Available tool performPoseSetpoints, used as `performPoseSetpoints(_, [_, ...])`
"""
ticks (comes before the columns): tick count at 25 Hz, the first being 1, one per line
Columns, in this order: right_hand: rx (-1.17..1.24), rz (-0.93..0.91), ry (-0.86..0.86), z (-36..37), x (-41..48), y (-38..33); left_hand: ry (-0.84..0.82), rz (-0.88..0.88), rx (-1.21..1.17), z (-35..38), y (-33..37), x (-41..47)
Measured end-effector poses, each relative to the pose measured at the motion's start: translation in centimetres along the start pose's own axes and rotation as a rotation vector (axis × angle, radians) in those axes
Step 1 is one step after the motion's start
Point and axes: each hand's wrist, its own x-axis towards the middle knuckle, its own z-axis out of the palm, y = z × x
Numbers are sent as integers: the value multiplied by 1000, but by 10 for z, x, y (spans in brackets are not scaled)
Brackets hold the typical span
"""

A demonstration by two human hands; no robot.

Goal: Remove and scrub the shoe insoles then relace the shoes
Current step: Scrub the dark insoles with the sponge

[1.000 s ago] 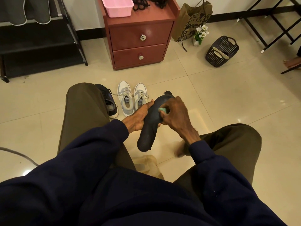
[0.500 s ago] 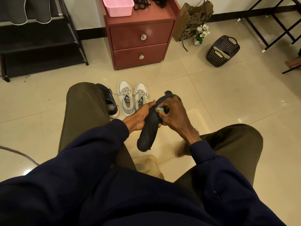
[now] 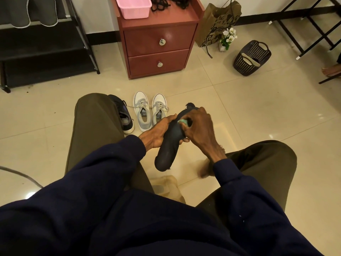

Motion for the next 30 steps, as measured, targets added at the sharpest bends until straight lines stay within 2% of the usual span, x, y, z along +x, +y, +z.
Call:
performPoseSetpoints(3, [-113, 152, 40, -4, 5, 21, -26, -2, -1, 3, 0, -4])
performPoseSetpoints(5, [12, 179, 69, -5, 4, 26, -47, -13, -5, 3, 2, -5])
performPoseSetpoints(8, [261, 83, -35, -4, -2, 16, -81, -1, -82, 4, 2, -3])
performPoseSetpoints(10, [230, -8, -109, 0, -7, 6, -64, 2, -94, 3, 1, -1])
performPoseSetpoints(11, [167, -30, -90, 0, -7, 5, -53, -1, -86, 3, 0, 0])
performPoseSetpoints(15, [-103, 121, 94, -1, 3, 21, -49, -23, -28, 2, 0, -1])
performPoseSetpoints(17, [-34, 161, 136, 0, 4, 28, -42, -23, -16, 2, -1, -1])
performPoseSetpoints(19, [121, 97, 75, 4, 1, 20, -60, -32, -17, 1, -2, -1])
performPoseSetpoints(21, [157, 11, 12, 6, -1, 9, -61, -23, -23, -1, -3, 1])
performPoseSetpoints(26, [15, 164, 124, 0, 5, 29, -59, -36, 19, 1, -4, -2])
performPoseSetpoints(30, [179, 57, 7, 1, 1, 16, -80, -35, 14, -2, -4, 1])
